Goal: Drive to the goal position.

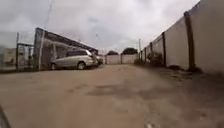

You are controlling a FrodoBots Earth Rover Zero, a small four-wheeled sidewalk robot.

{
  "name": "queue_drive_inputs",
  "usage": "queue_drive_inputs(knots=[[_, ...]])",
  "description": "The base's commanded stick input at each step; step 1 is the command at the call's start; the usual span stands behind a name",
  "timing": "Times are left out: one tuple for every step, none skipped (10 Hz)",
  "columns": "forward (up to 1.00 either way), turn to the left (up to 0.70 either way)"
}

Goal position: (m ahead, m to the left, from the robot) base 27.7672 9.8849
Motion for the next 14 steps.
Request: queue_drive_inputs(knots=[[0.85,0.34],[0.85,0.34],[0.85,0.34],[0.85,0.34],[0.85,0.34],[0.85,0.34],[0.85,0.28],[0.85,0.04],[0.85,0.0],[0.85,0.0],[0.85,0.0],[0.85,0.0],[0.85,0.0],[0.85,-0.01]])
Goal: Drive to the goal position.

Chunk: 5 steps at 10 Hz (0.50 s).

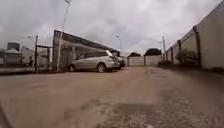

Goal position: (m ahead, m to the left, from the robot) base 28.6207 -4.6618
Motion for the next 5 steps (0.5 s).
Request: queue_drive_inputs(knots=[[0.85,-0.04],[0.85,-0.05],[0.85,0.0],[0.85,0.0],[0.85,0.0]])
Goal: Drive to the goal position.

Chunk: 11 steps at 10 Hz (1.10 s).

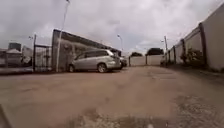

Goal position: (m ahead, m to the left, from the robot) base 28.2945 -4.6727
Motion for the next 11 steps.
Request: queue_drive_inputs(knots=[[0.85,0.0],[0.85,0.0],[0.85,0.0],[0.85,0.0],[0.85,0.0],[0.85,0.0],[0.85,0.0],[0.85,-0.34],[0.85,-0.34],[0.85,-0.34],[0.85,-0.34]])
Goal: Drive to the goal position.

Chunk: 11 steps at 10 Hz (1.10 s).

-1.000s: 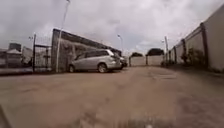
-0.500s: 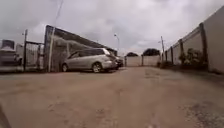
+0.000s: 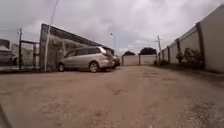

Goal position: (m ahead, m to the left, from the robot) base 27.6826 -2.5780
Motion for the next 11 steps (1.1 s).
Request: queue_drive_inputs(knots=[[0.85,-0.34],[0.85,-0.34],[0.85,-0.34],[0.85,-0.31],[0.85,-0.18],[0.85,-0.06],[0.85,0.0],[0.85,0.0],[0.85,0.0],[0.85,0.0],[0.85,0.0]])
